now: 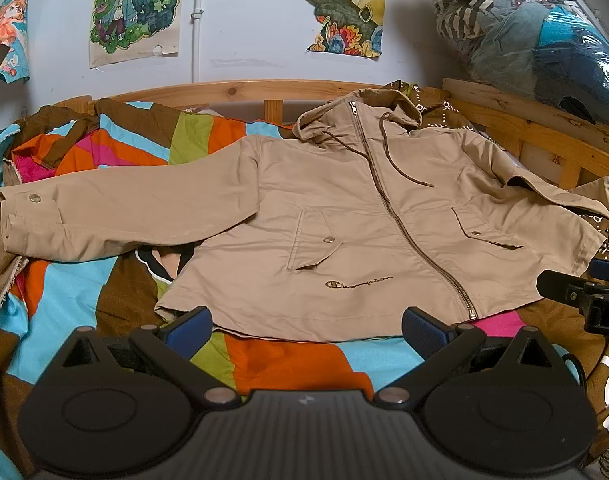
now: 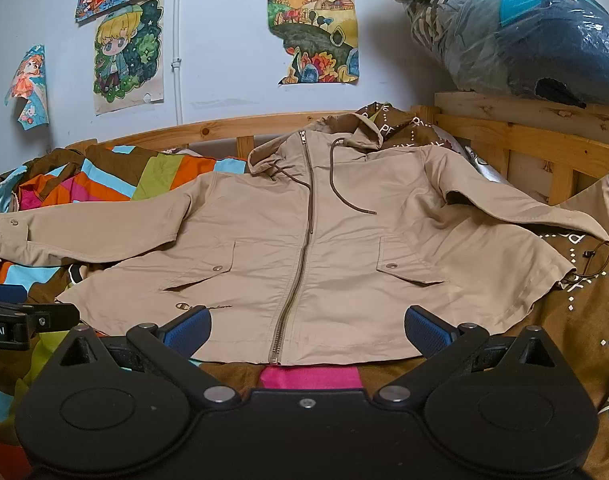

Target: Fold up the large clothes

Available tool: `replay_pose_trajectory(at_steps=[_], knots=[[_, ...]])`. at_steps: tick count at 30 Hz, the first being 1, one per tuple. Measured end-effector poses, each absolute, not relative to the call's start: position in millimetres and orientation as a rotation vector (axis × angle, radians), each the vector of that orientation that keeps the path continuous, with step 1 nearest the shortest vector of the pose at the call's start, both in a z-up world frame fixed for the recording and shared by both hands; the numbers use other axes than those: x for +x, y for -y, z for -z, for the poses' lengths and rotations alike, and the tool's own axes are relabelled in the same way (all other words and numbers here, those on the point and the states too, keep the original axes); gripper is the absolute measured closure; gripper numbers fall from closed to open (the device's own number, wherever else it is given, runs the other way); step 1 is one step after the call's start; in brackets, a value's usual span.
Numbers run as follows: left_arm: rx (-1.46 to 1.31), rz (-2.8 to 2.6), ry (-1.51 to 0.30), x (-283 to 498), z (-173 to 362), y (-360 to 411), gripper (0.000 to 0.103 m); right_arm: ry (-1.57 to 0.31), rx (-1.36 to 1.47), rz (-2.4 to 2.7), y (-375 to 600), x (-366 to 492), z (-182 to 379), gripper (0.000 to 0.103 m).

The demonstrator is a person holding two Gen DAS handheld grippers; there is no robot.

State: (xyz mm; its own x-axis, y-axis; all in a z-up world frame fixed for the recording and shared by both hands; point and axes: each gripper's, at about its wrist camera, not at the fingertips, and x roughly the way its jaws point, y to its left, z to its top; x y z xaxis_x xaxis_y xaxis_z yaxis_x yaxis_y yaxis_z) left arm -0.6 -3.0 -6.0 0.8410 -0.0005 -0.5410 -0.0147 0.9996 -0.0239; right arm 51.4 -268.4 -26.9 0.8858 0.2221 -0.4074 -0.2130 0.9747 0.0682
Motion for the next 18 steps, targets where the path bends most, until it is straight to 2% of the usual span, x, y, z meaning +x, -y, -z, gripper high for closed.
replay_pose_trajectory(at_steps=[18], knots=[[-0.028,-0.008,-0.575,-0.3,14.1,7.7,0.001,-0.429,0.025,-0.226,267.7,52.4,26.9,0.001]])
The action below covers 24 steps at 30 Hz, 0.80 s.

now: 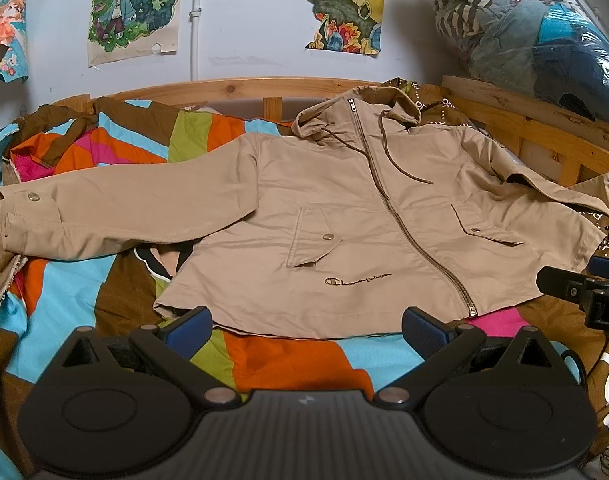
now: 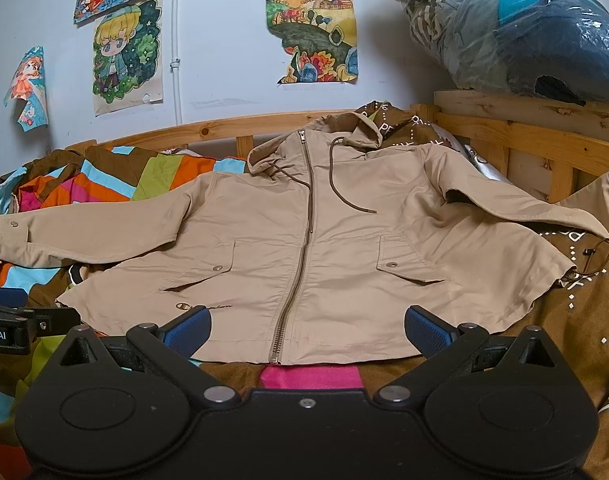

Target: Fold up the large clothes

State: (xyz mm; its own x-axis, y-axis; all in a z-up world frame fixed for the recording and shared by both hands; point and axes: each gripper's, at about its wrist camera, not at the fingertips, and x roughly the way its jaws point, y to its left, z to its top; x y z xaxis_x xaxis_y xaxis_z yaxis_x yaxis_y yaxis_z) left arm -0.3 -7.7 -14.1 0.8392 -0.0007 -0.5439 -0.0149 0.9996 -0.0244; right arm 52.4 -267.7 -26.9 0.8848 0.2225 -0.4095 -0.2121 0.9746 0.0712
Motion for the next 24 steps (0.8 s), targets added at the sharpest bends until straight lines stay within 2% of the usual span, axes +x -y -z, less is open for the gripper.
replay_pose_trajectory(at_steps=[24], knots=[[0.022,-0.048,-0.638,8,15,4,0.001,-0.436,0.026,-0.166,271,57,31,0.001]])
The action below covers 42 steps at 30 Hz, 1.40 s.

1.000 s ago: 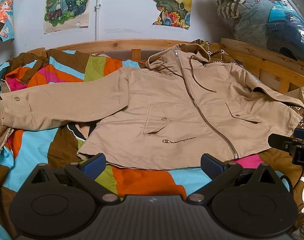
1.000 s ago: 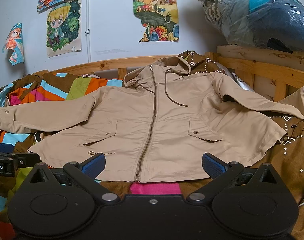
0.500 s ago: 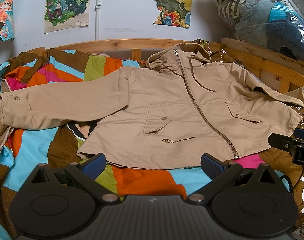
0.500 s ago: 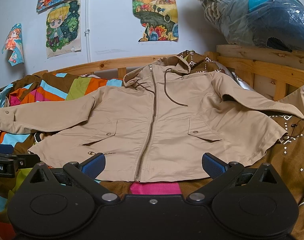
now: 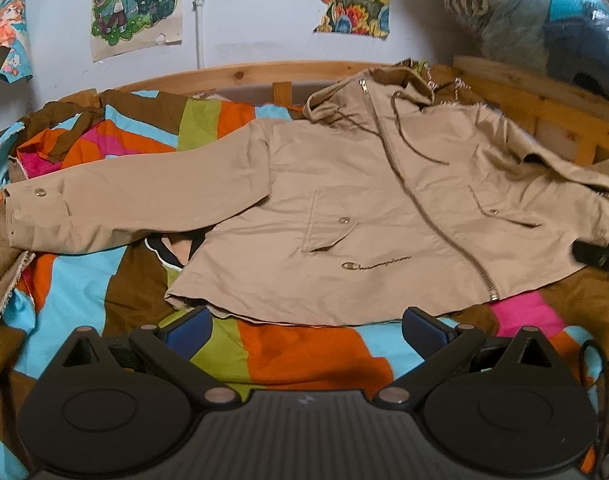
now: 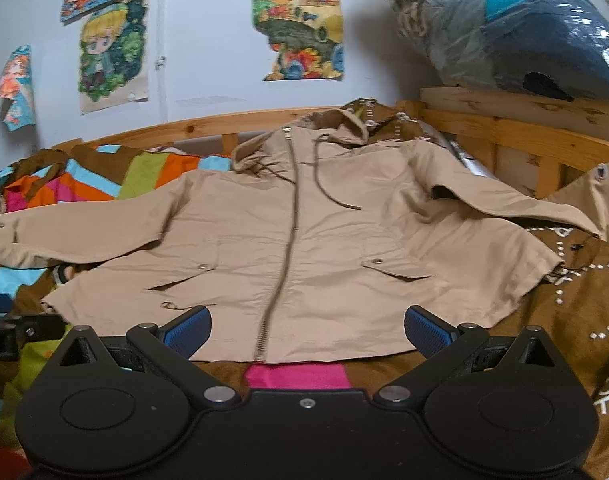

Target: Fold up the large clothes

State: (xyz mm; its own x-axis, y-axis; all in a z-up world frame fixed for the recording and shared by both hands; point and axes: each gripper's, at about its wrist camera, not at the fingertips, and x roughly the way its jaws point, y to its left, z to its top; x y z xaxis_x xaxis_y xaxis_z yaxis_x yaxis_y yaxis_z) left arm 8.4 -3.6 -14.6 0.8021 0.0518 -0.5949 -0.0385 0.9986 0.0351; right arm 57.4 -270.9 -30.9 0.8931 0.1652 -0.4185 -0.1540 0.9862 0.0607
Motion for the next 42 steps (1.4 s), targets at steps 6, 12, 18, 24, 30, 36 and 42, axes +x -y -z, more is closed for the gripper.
replay_pose_trajectory(at_steps=[6,12,18,24,30,36,42], knots=[[0.050,0.003,-0.646,40,-6,6,0.001,-0.407,0.157,-0.029,303,60,22,0.001],[0.088,0.100,-0.669,84,-35,23,0.001,-0.319,0.326,0.142,366,61,1,0.001],[0.087,0.212,-0.680,131,-31,63,0.001,-0.290,0.433,0.239,436,73,-9,0.001],[0.017,0.316,-0.746,163,-6,85,0.001,-0.346,0.694,0.230,487,128,5,0.007],[0.015,0.315,-0.804,174,16,68,0.001,-0.369,0.918,0.268,521,194,21,0.024],[-0.033,0.244,-0.820,182,21,36,0.001,-0.371,0.996,0.401,528,228,23,0.049],[-0.068,0.191,-0.792,184,13,4,0.001,-0.274,0.809,0.576,505,244,3,0.085]])
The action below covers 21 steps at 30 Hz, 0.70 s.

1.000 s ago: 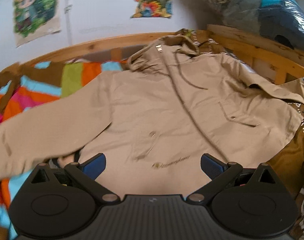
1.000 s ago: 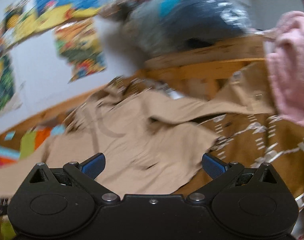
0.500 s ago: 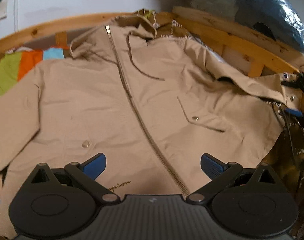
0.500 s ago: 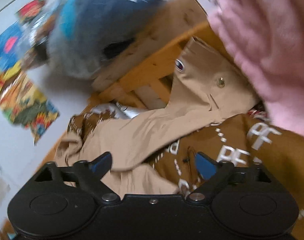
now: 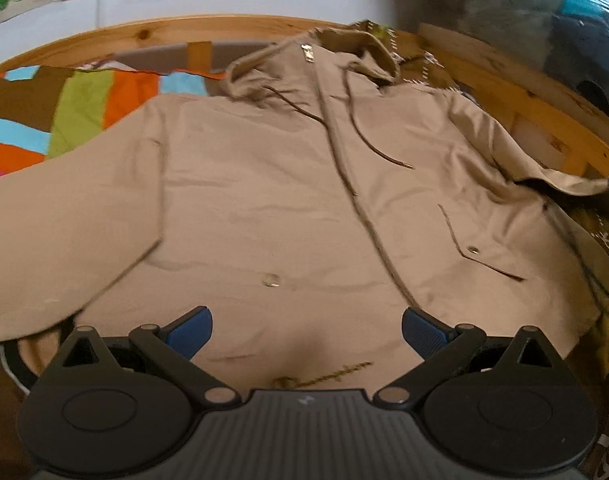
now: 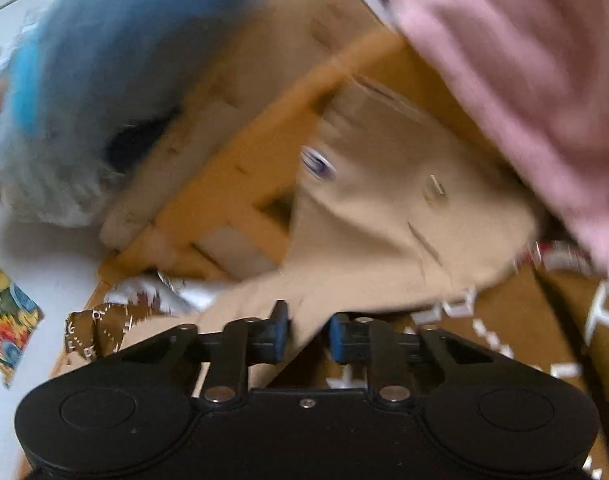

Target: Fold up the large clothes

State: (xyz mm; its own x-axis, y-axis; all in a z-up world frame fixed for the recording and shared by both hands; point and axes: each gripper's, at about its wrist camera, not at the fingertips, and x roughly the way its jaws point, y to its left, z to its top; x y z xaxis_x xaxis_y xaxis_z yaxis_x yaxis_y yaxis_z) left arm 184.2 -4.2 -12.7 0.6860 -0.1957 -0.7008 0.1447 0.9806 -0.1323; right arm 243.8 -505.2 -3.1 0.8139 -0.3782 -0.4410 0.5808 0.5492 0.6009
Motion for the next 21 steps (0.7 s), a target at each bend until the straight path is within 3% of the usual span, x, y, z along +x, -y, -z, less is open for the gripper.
replay_pose_trajectory(at_steps=[4,9,13,18,21], knots=[[-0.066,0.153,-0.787,186,10,-15,0.001,-0.150,0.496,0.565,462,264,-27,0.094],[-0.096,0.067,-0.765,189,8,-42,0.001,0.007,0.061,0.352,375,306,-62,0.096],[-0.156,-0.020,-0.741,186,5,-70,0.001,0.085,-0.511,-0.055,253,308,-42,0.098],[-0.172,-0.091,-0.748,183,7,-96,0.001,-0.084,-0.871,-0.425,174,276,37,0.101],[-0.178,-0.091,-0.735,184,9,-100,0.001,-0.257,-0.879,-0.522,169,263,72,0.094]])
